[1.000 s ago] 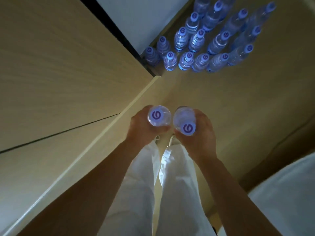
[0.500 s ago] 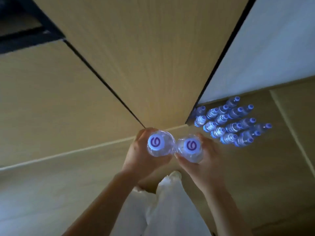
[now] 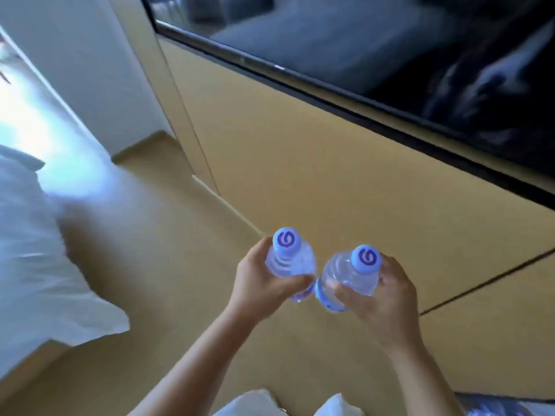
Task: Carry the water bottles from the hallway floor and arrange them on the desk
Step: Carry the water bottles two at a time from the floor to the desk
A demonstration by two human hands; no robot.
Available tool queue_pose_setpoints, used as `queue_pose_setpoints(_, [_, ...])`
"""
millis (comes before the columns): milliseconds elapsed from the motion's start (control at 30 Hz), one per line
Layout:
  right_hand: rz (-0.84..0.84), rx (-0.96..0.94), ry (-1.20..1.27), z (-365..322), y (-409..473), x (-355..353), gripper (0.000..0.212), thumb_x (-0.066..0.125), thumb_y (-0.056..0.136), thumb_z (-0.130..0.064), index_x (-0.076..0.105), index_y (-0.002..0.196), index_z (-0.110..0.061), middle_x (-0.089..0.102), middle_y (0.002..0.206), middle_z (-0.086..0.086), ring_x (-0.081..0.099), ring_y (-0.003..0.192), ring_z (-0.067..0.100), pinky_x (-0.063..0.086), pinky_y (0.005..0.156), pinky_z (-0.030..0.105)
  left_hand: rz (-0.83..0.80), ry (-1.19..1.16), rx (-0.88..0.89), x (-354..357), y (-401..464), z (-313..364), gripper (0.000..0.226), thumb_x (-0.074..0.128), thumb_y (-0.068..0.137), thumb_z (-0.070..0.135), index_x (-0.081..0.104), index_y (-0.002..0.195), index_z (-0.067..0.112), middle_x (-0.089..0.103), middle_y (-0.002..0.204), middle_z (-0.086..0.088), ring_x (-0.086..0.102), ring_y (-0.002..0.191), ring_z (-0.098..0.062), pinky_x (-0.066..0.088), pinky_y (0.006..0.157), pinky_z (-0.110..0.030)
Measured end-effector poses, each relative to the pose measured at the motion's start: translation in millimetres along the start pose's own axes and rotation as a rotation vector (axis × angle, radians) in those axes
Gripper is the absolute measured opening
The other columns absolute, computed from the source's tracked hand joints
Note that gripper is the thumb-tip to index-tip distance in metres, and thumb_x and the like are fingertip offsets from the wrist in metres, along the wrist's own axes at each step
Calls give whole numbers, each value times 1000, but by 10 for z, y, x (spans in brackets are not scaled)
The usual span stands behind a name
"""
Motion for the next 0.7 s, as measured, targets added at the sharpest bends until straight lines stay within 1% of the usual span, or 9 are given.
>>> queue_pose_setpoints(67, [-75,-76,65,-347,72,397,35,63,51,-60,59,77,-38,63,76,-11,59,75,9,45,67,24,137,-83,-16,-526,-49,-24,46,73,40,37,63,83,24,69,74,11,64,68,-6,52,66,-22])
queue_pose_setpoints(133, [-162,-120,142,-674,116,795,33,63,51,-57,59,79,-39,63,74,-12,58,68,2,43,61,16,274,-136,-10,-1005,-127,-39,48,73,39,37,64,83,21,68,74,7,63,66,-6,50,64,-19])
queue_pose_setpoints(167, [-202,-137,175,-828,127,990,34,63,52,-55,58,81,-39,63,76,-14,58,67,2,44,60,16,344,-149,-12,-1229,-178,-53,48,73,38,37,64,82,21,68,74,5,63,66,-6,50,62,-18])
queue_pose_setpoints(233, [-284,-183,209,-1114,137,1371,35,63,53,-53,59,83,-35,64,76,-10,60,66,4,47,61,21,473,-169,-30,-1649,-288,-105,45,74,38,34,64,80,20,68,71,5,63,64,-5,49,59,-16])
queue_pose_setpoints(300, [-375,-233,195,-1356,150,1728,39,63,53,-53,60,81,-25,65,75,-4,62,72,12,51,68,31,579,-177,-61,-2014,-386,-179,37,76,42,24,64,77,20,68,67,6,64,61,-5,49,57,-17])
queue_pose_setpoints(367, [-457,-280,151,-1564,177,2060,48,60,51,-57,59,80,-20,64,79,0,61,78,20,50,73,40,660,-182,-84,-2324,-461,-240,38,77,42,24,65,78,21,69,69,6,65,62,-6,50,57,-17])
queue_pose_setpoints(467, [-548,-373,102,-1872,199,2510,55,58,50,-61,59,79,-14,61,78,3,59,79,25,49,74,41,758,-194,-124,-2707,-510,-326,53,75,36,35,67,85,18,72,77,0,69,70,-13,54,63,-23])
queue_pose_setpoints(533, [-593,-429,94,-2046,226,2785,54,57,51,-61,59,78,-14,60,76,2,58,78,24,48,73,40,811,-201,-132,-2936,-469,-388,55,75,35,37,67,86,17,73,77,-1,70,71,-15,54,65,-26])
queue_pose_setpoints(700, [-669,-472,98,-2376,472,3502,55,55,50,-64,57,79,-17,59,78,1,58,77,22,49,72,41,909,-167,-161,-3460,-118,-533,55,75,35,42,67,86,21,73,77,3,70,71,-14,56,70,-31])
Point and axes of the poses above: each hand's wrist, its own y-axis towards the middle knuckle, its own x-axis out of the palm, z = x × y, the point moved 3 cm from there along y, towards the middle knuckle
